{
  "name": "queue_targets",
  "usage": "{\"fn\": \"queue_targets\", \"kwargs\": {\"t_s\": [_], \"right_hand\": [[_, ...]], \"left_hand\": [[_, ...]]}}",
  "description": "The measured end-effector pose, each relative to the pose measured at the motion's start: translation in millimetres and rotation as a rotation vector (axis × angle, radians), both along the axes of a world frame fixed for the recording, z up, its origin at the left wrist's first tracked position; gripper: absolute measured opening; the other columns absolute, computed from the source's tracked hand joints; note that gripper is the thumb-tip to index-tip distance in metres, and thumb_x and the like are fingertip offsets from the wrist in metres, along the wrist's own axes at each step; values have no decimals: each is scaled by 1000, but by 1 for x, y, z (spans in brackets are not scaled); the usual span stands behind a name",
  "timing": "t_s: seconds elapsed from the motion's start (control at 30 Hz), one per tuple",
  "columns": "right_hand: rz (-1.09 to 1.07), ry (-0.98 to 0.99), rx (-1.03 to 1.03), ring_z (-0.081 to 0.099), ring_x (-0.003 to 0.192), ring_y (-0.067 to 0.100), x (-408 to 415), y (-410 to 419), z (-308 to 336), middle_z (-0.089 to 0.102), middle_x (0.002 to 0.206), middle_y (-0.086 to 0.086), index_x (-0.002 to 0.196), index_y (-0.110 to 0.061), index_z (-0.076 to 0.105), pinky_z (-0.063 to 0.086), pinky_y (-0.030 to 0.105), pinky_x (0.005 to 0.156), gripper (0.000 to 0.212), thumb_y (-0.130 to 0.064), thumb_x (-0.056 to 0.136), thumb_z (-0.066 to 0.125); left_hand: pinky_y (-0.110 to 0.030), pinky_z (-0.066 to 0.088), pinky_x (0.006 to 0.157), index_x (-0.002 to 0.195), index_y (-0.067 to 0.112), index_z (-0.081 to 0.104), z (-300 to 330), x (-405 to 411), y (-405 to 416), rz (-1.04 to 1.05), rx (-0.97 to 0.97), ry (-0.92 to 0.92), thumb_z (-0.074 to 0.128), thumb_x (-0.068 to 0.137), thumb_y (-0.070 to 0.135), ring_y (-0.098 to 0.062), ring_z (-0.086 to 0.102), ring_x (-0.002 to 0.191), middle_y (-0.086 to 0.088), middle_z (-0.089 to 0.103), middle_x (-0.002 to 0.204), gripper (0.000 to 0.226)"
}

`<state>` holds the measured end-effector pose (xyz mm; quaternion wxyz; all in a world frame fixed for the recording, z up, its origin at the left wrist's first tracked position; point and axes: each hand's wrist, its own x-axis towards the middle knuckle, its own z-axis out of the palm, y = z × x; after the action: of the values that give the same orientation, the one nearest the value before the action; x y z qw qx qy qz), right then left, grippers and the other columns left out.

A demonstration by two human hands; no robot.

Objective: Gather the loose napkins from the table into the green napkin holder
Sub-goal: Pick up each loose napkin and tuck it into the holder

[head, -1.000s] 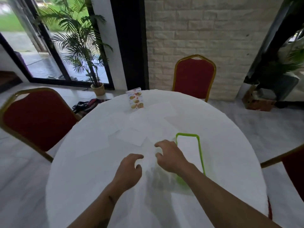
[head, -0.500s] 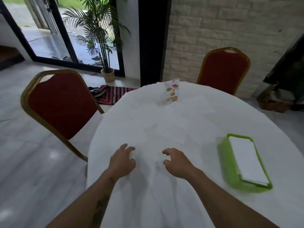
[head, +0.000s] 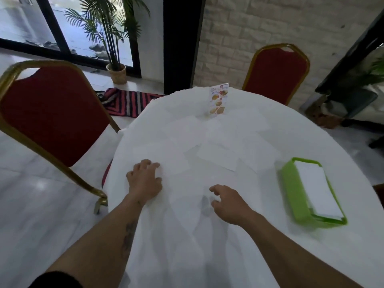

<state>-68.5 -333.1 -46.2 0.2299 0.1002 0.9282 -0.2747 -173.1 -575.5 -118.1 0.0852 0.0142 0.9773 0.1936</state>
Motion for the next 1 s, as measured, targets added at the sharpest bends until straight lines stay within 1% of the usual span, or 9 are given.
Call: {"fn": "queue_targets", "kwargs": {"t_s": [0.1,0.2,0.33,0.53,0.6,0.7,0.83,0.9,1.0], "right_hand": [[-33,-7,-35,49,129,20,1,-7,-6,49,143,4,143,-19,44,40,30,104,50,-19,94,50],[-96,-20,-89,52,125,19,4,-11,-14,52,139,4,143,-19,45,42,27,97,51,-18,93,53],[-299,-64,-212,58,110,18,15,-7,-21,58,125,1,140,-21,49,45,26,85,49,-19,91,57],[-563,-92,-363,61,113,26,36,-4,-18,60,128,7,137,-21,50,50,36,90,47,-34,92,57],[-656,-98,-411,64,106,26,42,-1,-22,62,121,6,128,-21,55,53,38,85,39,-34,91,56],[-828,-92,-555,62,83,26,54,3,-19,59,96,7,93,-15,57,50,37,69,11,-24,94,53],[-1119,-101,-898,64,92,31,72,10,-8,59,97,9,92,-8,58,58,43,81,10,-17,96,60],[-1089,-41,-844,63,91,28,79,17,-9,64,102,13,99,-5,60,58,42,80,8,-8,92,62],[-944,148,-552,60,73,22,87,23,-7,69,99,22,93,-1,65,49,31,64,17,-1,80,54]], "left_hand": [[-44,31,102,111,29,61,-4,-9,-6,10,43,98,57,86,29,-25,41,119,1,48,127,25],[-43,40,93,94,25,65,-7,-14,-8,14,45,151,56,87,25,-25,47,105,0,55,112,11],[-41,43,87,89,23,63,-6,11,7,17,130,159,55,84,26,-24,52,97,0,59,101,10],[-37,42,81,79,27,60,-1,84,52,-10,334,139,59,77,25,-20,54,91,8,60,93,3],[-39,45,80,77,29,58,0,105,67,-34,415,124,60,77,24,-18,55,89,11,59,90,6],[-40,47,78,76,30,56,2,131,83,-71,499,122,61,78,23,-14,53,84,14,58,87,9],[-39,47,81,77,33,54,6,155,92,-148,540,78,58,77,28,-11,52,85,16,57,88,6],[-40,47,83,78,34,55,6,164,91,-199,525,40,55,76,32,-11,53,88,16,58,90,3],[-37,47,87,84,35,57,8,173,89,-267,499,-20,54,74,33,-11,54,93,17,58,95,10]]}}
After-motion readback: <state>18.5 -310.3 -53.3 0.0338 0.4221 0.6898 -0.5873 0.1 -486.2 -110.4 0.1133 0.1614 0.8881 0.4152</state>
